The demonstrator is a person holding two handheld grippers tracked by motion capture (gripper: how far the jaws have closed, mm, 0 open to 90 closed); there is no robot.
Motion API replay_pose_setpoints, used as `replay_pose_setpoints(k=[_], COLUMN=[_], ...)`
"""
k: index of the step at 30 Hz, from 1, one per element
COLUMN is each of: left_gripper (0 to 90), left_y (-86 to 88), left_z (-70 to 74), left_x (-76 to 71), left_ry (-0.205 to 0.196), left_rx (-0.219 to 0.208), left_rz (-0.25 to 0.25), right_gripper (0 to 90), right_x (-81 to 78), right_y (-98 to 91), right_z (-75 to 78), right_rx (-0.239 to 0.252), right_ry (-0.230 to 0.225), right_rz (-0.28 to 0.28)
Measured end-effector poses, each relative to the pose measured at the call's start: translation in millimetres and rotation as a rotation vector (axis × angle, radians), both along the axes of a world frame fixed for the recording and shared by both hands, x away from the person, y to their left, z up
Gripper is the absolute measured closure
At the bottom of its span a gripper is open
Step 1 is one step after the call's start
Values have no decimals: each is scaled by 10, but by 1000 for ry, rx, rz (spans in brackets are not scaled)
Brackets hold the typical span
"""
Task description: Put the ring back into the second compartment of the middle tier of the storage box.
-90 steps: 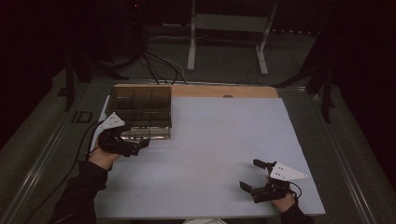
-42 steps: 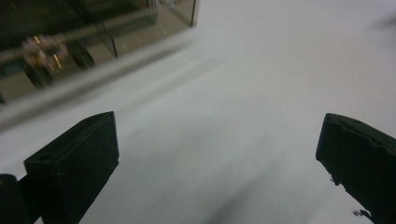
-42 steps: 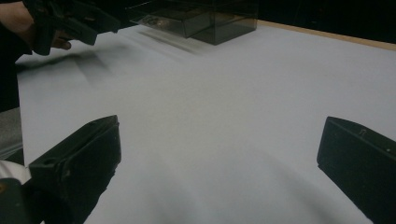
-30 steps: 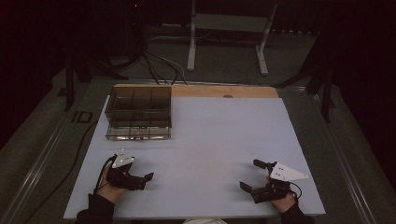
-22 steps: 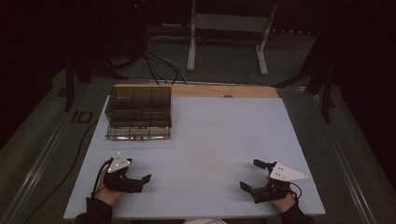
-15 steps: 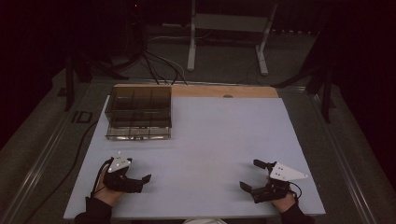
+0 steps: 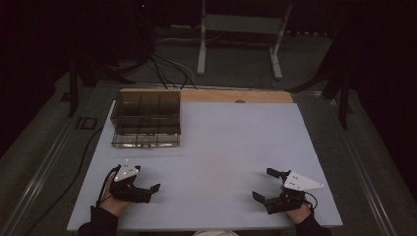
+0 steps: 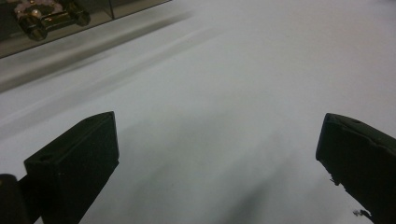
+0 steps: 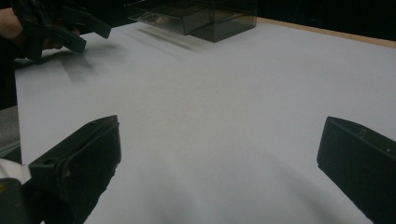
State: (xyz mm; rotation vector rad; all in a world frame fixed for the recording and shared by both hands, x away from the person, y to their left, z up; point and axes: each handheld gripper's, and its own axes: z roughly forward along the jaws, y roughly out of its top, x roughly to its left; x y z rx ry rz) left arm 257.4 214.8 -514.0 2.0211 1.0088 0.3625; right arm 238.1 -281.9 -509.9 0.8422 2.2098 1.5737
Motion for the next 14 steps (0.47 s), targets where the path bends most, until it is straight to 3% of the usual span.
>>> replay_pose_setpoints(k=[14], left_gripper=[9], left_y=[-3], left_z=[-7], left_x=[5], left_ry=[10], left_rx=[-5], left_rz=[-4], right_gripper=[0], right_x=[10], right_y=[5], right_z=[-9], right_rx=[-1], right_ry=[7], right_rz=[0])
